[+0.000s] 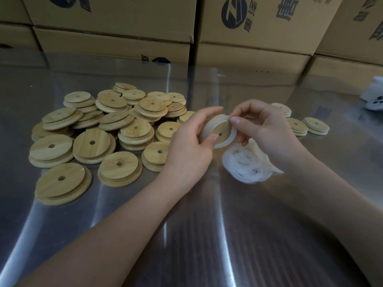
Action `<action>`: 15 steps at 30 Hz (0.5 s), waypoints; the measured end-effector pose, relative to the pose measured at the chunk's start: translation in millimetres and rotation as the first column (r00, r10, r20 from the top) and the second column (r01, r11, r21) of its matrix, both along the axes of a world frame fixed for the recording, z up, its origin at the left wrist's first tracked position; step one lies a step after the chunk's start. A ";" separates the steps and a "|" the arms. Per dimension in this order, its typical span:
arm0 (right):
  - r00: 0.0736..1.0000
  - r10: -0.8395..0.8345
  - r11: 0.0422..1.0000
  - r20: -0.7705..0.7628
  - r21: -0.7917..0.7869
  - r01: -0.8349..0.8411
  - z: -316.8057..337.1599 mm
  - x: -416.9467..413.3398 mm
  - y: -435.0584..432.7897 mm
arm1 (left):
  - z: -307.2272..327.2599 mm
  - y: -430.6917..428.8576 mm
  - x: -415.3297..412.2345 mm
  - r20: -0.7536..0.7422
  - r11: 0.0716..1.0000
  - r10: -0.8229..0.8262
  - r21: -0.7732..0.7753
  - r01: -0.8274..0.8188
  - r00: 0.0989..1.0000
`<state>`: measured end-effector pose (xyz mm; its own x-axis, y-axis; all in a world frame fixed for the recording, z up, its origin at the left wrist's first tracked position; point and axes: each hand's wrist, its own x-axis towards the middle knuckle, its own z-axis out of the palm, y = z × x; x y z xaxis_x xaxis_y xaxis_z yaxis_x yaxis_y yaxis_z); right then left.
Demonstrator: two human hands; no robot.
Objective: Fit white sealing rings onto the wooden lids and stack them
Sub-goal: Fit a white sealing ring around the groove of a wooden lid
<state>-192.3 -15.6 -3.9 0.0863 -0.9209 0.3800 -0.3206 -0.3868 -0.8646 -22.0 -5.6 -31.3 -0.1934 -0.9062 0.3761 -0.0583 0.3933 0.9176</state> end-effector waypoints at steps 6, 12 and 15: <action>1.000 0.004 1.000 -0.002 0.013 -0.004 1.4 -1.2 -0.9 | -1.4 0.6 0.2 0.022 0.995 0.024 -0.099 -0.021 0.999; 1.000 0.017 1.000 -0.014 0.022 -0.016 3.3 -2.1 0.3 | -0.9 1.0 1.3 0.028 0.988 0.048 -0.149 -0.043 0.998; 1.000 0.013 1.000 -0.014 0.027 -0.013 3.9 -1.8 0.4 | 0.0 1.4 1.6 0.031 0.988 0.065 -0.145 -0.060 0.997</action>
<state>-194.1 -15.2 -0.1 0.1038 -0.9297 0.3533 -0.3280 -0.3674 -0.8703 -20.4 -4.2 -31.3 -0.1534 -0.8540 0.4972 -0.1187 0.5155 0.8487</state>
